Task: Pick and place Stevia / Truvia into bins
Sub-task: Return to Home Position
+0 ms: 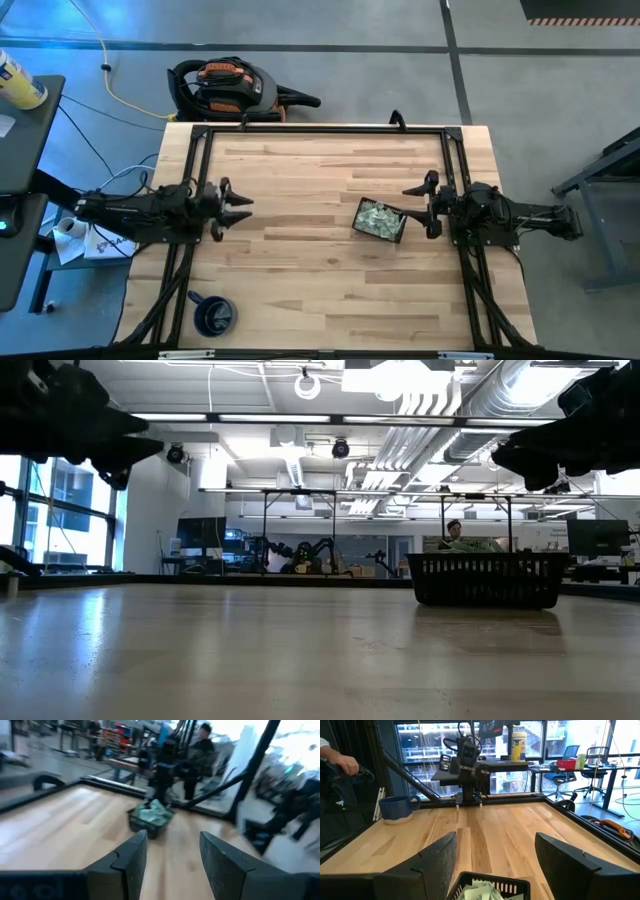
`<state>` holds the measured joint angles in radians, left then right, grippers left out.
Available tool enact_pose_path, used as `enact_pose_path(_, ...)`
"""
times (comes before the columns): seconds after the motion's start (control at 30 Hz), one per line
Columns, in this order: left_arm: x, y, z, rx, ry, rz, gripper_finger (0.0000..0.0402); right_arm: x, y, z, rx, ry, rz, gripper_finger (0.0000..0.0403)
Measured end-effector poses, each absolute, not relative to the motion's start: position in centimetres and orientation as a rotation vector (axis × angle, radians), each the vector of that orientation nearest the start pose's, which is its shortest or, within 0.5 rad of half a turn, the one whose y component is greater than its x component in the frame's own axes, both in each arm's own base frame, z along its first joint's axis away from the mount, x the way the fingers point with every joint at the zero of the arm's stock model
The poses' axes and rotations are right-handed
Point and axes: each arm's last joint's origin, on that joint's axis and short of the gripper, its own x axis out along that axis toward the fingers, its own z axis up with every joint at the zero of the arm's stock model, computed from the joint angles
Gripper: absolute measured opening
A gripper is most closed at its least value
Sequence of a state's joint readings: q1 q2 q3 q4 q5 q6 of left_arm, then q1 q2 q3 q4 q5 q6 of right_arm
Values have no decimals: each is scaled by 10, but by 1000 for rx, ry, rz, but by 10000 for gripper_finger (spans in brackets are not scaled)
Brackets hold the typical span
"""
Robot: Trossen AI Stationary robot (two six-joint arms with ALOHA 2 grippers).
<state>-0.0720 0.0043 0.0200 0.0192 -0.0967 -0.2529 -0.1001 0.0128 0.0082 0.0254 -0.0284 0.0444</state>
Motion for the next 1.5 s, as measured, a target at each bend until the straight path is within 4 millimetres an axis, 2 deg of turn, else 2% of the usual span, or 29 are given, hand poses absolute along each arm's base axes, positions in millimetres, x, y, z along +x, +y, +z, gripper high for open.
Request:
enact_pose_path(0.27,97,-2,172,95,-47,99,216,98,-9,168,43,-21,-71,259)
enact_pose_path(1.5,98,-2,170,58,-36,87,216,98,-9,168,43,-21,-70,259)
